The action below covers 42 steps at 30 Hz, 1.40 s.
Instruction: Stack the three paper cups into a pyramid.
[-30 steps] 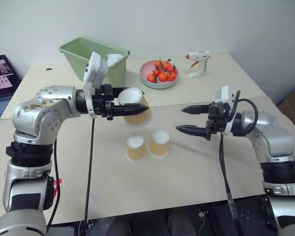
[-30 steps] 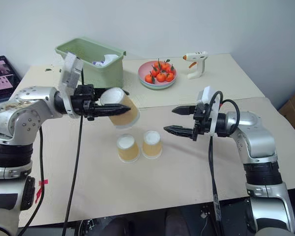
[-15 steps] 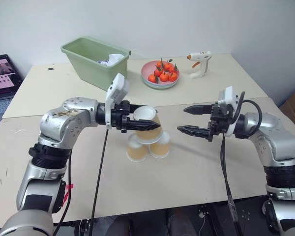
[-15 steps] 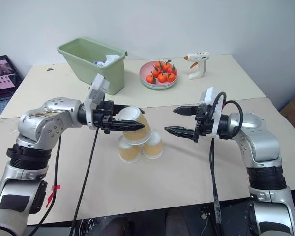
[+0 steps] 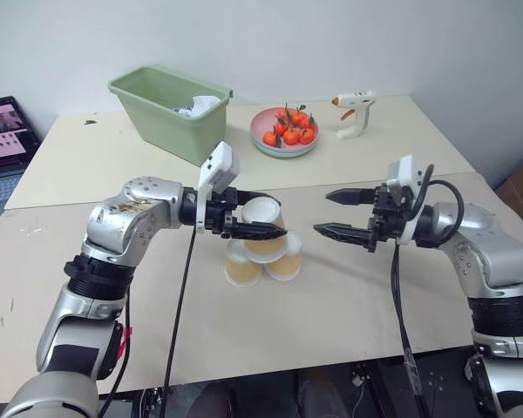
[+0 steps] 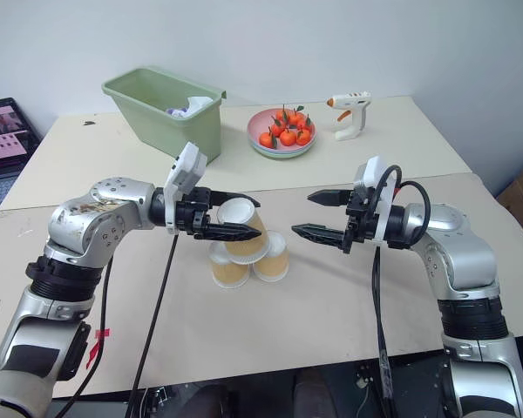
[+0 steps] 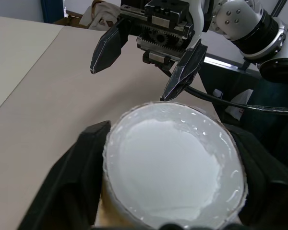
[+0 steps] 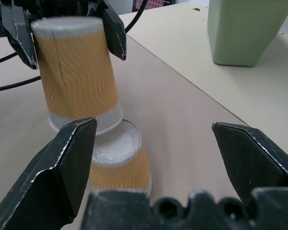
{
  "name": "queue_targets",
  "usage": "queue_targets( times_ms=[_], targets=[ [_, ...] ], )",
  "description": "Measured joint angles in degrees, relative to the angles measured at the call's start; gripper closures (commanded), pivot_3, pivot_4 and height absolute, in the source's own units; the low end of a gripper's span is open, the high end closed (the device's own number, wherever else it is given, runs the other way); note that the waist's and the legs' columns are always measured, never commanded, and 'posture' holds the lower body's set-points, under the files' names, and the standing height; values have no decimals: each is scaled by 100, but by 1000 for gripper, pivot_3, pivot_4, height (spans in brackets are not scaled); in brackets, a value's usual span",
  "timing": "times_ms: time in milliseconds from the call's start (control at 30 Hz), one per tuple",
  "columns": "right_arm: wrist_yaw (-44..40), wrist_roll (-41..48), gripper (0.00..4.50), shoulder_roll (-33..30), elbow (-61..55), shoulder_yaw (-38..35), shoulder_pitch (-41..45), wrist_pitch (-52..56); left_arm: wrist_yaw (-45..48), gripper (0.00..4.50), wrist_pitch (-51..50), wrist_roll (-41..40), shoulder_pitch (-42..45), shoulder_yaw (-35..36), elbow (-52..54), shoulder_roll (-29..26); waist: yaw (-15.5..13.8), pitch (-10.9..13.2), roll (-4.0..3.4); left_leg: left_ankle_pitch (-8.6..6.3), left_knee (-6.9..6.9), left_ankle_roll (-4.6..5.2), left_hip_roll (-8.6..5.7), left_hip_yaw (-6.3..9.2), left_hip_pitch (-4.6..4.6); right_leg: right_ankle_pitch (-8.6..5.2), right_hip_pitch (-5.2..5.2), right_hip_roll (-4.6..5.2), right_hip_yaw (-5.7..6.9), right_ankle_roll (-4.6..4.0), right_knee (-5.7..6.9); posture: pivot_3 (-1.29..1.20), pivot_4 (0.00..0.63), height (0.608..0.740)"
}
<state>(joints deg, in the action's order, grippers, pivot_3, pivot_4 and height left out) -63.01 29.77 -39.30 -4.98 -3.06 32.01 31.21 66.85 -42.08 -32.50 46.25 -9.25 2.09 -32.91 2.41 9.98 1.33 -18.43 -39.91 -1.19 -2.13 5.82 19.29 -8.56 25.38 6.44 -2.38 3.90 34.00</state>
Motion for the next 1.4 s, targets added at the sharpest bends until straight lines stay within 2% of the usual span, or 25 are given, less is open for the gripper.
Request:
queue_targets(
  times_ms=[67,300,567,800,867,1000,1133,1233,1400],
  targets=[
    [6,34,0,-1,0,0,0,0,-121,54,199,226,0,-92,-82,93,-1,0,0,0,0,0,0,0,0,0,-1,0,0,0,0,0,150,725],
    [-4,43,0,-8,4,1,2,0,-329,54,217,267,-11,68,-6,168,4,0,0,0,-1,0,0,0,0,0,0,0,0,0,0,0,150,725],
    [-47,39,0,-8,126,20,101,-2,-804,54,-244,-384,-266,846,953,86,1,0,0,0,0,0,0,1,-1,0,0,0,0,0,0,0,150,725],
    [-84,27,0,1,293,48,188,-15,-1252,54,-532,-706,-449,1140,1266,32,3,0,0,0,-2,-1,0,1,-3,0,-1,0,-1,0,0,0,150,725],
    [-93,23,0,4,316,52,248,-22,-1549,54,-649,-911,-446,1416,1340,76,12,0,0,0,-1,0,1,1,-3,0,0,0,-1,0,0,0,150,725],
    [-114,15,0,-77,318,50,227,-43,-2432,54,-905,-1347,-474,2422,1369,90,13,0,0,0,-1,-1,1,2,-3,0,3,0,-1,0,0,0,150,725],
    [34,-180,0,-438,541,-225,-52,-223,-3114,54,-943,-1426,-1400,3309,1553,-165,7,-1,-1,0,3,-2,0,0,-5,0,1,2,-3,0,0,0,150,725],
    [455,-514,0,-526,991,-510,-307,-516,-3478,54,-897,-1240,-2242,3663,1493,-150,-16,0,1,0,3,-2,0,-1,-4,0,1,1,-2,-1,-1,0,150,725],
    [1758,-1150,0,-194,2108,-770,-390,-1133,-3983,54,-282,-804,-3018,4003,1056,165,-35,0,2,3,0,-6,0,-5,-19,0,-14,2,-4,-3,-7,0,150,725]
  ],
)
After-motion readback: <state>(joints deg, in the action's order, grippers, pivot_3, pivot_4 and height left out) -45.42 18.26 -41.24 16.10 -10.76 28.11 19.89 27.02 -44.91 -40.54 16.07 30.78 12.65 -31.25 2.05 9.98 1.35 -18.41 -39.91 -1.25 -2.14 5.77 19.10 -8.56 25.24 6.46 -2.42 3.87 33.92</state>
